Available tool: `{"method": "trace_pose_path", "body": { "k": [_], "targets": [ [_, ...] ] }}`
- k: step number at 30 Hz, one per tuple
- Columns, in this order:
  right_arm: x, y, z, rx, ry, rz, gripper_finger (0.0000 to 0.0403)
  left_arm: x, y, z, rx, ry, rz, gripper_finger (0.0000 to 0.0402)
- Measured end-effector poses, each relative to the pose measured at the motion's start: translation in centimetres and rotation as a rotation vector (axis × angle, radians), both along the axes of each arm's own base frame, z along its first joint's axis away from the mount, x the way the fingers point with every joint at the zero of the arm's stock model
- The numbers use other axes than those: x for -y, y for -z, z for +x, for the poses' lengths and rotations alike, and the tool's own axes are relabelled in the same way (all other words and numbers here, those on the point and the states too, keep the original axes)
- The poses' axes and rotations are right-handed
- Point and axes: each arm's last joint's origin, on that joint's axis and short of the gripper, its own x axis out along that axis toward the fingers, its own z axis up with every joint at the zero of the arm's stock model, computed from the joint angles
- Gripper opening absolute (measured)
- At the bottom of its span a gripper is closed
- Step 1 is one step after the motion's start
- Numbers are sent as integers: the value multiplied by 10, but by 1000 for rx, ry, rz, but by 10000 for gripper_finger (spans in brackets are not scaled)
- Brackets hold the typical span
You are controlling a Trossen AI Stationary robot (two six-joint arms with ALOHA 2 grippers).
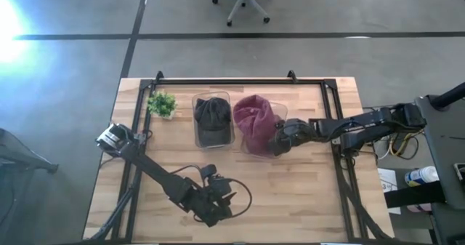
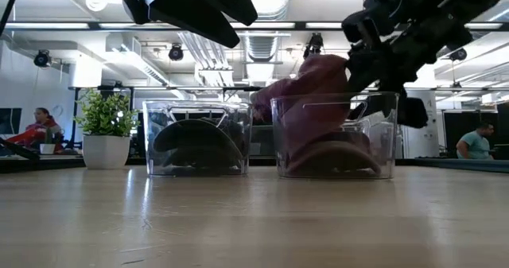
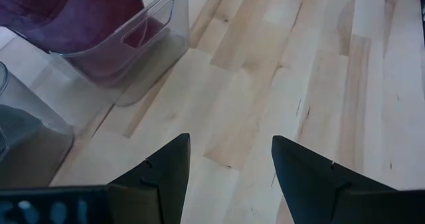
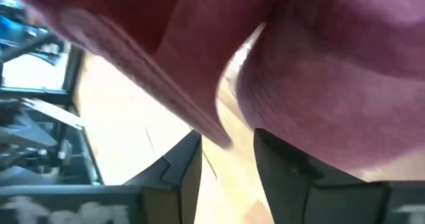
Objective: Pick & Place hat
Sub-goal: Put the red cap into the right transparent bin
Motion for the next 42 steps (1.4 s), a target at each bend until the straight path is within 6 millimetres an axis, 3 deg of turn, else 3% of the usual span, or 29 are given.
{"method": "trace_pose_path", "body": {
  "k": [12,20,24,28,31,35,39,42],
  "targets": [
    [-1,-33,-14,-251,-57,-111,128,0,0,0,1,-1,-1,206],
    [-10,-76,-34,-315,-71,-206,127,-1,0,1,1,-4,-2,206],
    [-11,-107,-40,-240,26,-340,125,-1,0,1,1,-4,-2,206],
    [7,-128,-37,-205,186,-467,119,-1,0,1,1,-3,-1,206],
    [28,-125,-27,-260,227,-461,118,-1,0,1,9,-15,12,206],
    [46,-104,-11,-377,210,-388,118,-2,0,1,9,-20,17,206],
    [43,-82,-3,-479,150,-322,118,-3,2,-4,-29,-33,12,206],
    [32,-81,1,-475,117,-331,118,-5,2,-8,-61,-50,17,206]
  ]
}}
